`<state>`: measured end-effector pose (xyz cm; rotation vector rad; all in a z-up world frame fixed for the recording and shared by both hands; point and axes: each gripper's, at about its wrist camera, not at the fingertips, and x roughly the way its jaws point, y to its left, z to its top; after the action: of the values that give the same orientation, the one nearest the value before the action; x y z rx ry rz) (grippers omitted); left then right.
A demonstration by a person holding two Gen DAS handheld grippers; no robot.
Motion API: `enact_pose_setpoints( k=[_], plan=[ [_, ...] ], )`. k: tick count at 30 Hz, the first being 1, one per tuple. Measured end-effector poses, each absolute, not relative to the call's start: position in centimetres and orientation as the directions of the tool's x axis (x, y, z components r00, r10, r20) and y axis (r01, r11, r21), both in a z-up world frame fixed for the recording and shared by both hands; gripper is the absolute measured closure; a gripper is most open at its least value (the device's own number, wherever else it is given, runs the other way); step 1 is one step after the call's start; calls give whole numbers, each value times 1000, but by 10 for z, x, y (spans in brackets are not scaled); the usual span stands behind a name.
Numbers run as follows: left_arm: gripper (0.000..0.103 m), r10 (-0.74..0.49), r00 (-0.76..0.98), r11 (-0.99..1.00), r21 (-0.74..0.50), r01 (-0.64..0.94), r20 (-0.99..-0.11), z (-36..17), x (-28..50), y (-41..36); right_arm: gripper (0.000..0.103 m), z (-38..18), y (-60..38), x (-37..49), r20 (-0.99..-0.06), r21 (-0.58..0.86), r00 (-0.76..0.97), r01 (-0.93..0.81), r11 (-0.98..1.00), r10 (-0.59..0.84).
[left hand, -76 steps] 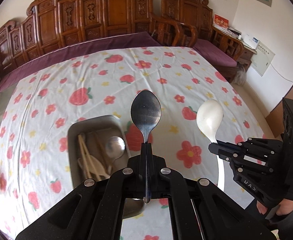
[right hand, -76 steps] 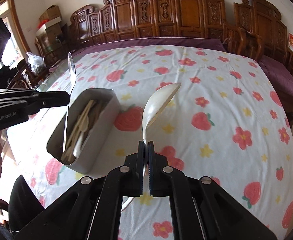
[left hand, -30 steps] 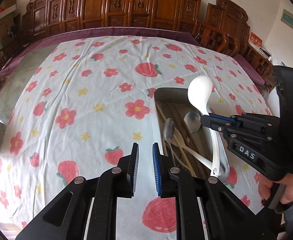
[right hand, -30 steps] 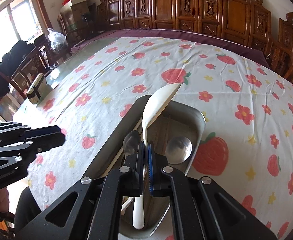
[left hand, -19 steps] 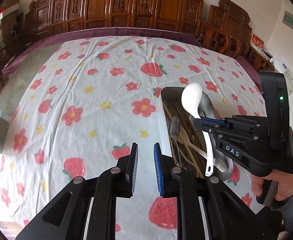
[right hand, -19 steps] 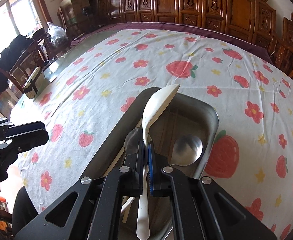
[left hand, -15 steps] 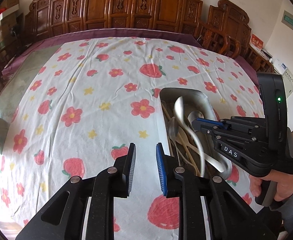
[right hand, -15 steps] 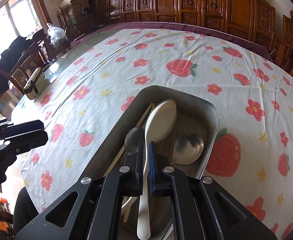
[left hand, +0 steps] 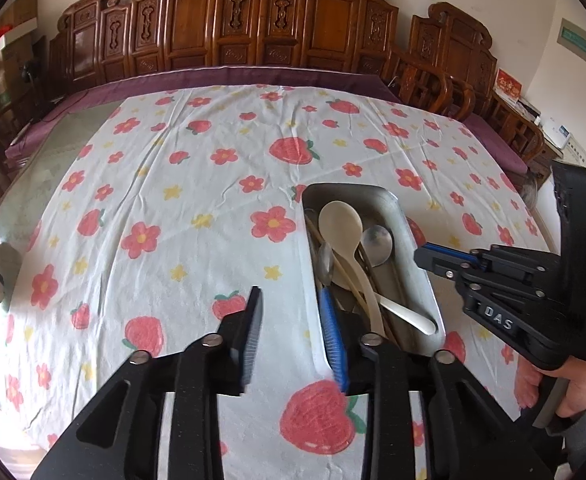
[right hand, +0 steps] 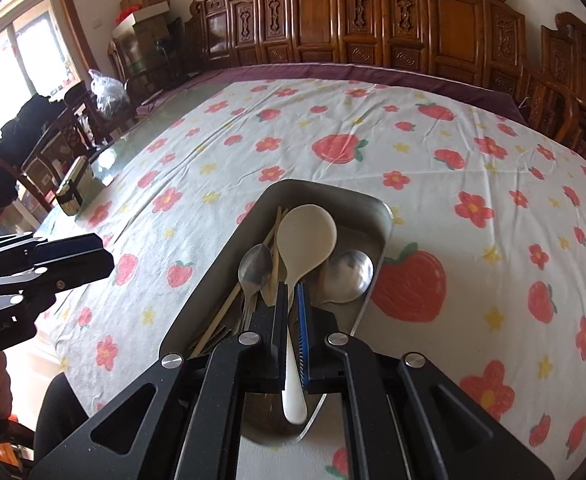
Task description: Organize utensils
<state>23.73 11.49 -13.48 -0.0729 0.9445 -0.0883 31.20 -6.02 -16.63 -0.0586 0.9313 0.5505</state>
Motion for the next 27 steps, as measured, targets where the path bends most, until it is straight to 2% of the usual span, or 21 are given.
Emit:
enact_pose_setpoints(
  k=[5, 7, 8, 10, 13, 16, 20, 27],
  plan=[
    [61, -107, 597, 994, -94, 52, -795, -124, 227, 101, 76, -148, -85, 289, -746, 185, 513, -454, 872, 425],
    [36, -104, 610, 994, -91, 52, -786, -119, 222, 96, 66, -140, -96, 279, -735, 183, 532, -442, 878, 421],
    [33, -100, 620, 995, -87, 51, -778, -116, 217, 93, 59, -135, -102, 272, -727, 179, 547, -434, 883, 416],
    [18, -94, 623, 995, -84, 46, -777, -114, 212, 88, 49, -128, -112, 263, -717, 173, 566, -420, 891, 407],
    [10, -88, 629, 996, -82, 38, -772, -109, 202, 80, 23, -118, -129, 248, -700, 161, 605, -382, 910, 378],
    [8, -78, 644, 997, -72, 36, -761, -105, 192, 72, 10, -109, -145, 235, -688, 149, 634, -352, 924, 353],
    [8, -73, 660, 997, -60, 41, -747, -101, 180, 64, 3, -105, -160, 218, -692, 130, 647, -323, 937, 319],
    [8, -79, 705, 997, -68, 44, -705, -94, 158, 52, 3, -107, -179, 186, -693, 124, 658, -291, 949, 293]
  ],
)
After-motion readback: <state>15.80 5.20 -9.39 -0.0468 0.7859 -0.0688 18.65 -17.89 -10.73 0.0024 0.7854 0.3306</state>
